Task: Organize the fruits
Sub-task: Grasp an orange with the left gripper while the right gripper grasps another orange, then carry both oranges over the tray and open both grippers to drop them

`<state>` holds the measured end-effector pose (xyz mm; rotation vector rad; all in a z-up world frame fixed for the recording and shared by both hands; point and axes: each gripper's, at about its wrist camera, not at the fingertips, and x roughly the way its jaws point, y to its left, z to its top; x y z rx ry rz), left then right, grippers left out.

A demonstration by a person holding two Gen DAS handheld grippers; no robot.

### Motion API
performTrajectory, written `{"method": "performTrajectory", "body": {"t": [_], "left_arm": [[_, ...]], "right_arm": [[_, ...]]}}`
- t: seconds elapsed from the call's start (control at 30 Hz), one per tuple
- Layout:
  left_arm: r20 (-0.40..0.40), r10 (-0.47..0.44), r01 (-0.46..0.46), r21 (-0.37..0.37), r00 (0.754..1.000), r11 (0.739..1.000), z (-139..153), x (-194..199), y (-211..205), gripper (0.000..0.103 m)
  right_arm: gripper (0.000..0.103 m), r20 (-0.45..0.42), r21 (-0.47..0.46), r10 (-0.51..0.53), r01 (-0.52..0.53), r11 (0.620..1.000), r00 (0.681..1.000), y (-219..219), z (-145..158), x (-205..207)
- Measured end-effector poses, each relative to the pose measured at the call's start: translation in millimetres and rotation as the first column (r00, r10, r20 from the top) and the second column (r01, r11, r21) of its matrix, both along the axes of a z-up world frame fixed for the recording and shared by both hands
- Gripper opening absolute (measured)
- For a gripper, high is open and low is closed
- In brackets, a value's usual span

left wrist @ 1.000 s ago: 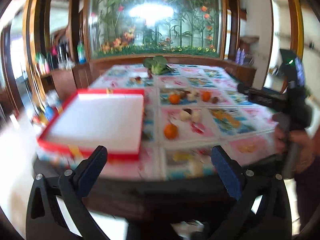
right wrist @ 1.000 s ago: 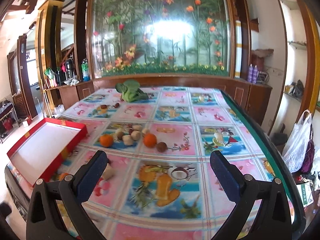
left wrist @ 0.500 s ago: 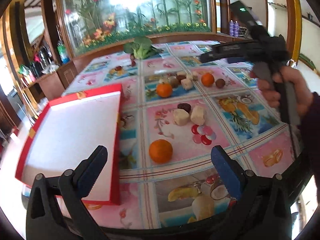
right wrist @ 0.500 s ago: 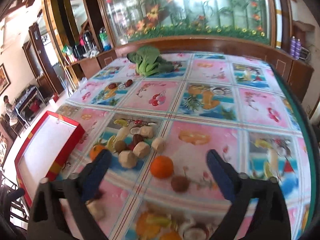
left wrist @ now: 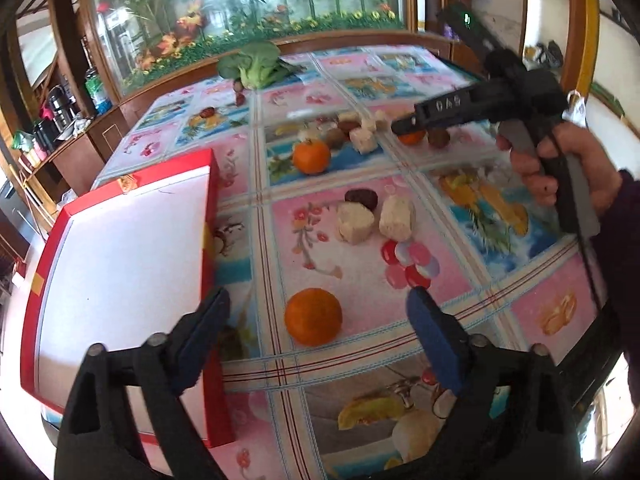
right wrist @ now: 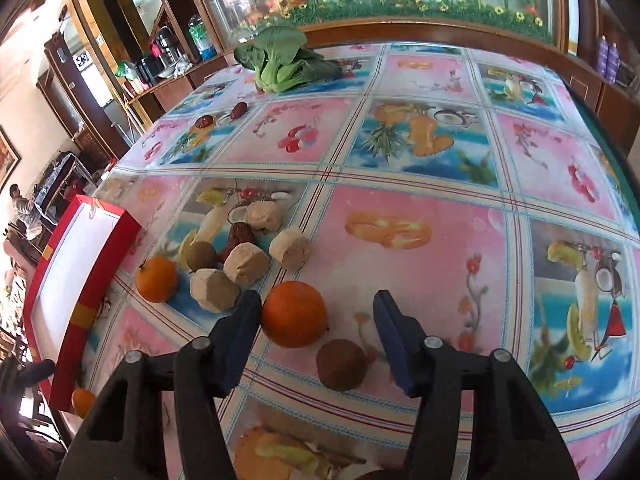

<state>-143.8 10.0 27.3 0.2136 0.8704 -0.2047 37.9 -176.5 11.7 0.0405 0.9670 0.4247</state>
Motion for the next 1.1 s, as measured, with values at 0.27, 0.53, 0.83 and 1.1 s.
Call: {"method": "performTrajectory", "body": {"t": [0.27, 0.53, 0.83, 1.1], "left_arm": [[-0.079, 0.006, -0.008, -0.019, 0.997, 1.000, -16.7, 13.8, 2.8, 0.061], [-0.088, 0.013, -0.018, -0.062, 0.996, 0.998, -18.6, 14.4, 6.1, 0.043], [-0.058, 0.058, -0.060, -0.033, 0.997, 0.998, -15.3, 6.8, 7.9, 0.034], [-0.039, 0.072, -0.073, -0.009, 0.997, 0.997, -8.8, 7.4, -2.7, 0.034]], "right_arm": [[0.034, 0.004, 0.002, 0.033, -0.033, 0.999, 0.999, 9.0, -1.7, -4.6], [0.033, -0.014, 0.026, 0.033, -0.033, 0.999, 0.999, 9.3, -2.0, -3.7], [0.033, 0.008, 0.181, -0.002, 0.000, 0.983, 1.000, -3.5, 14.2, -7.7], [0.033, -0.120, 0.439, -0.082, 0.127, 0.889, 0.989, -44.0, 7.8, 7.6]]}}
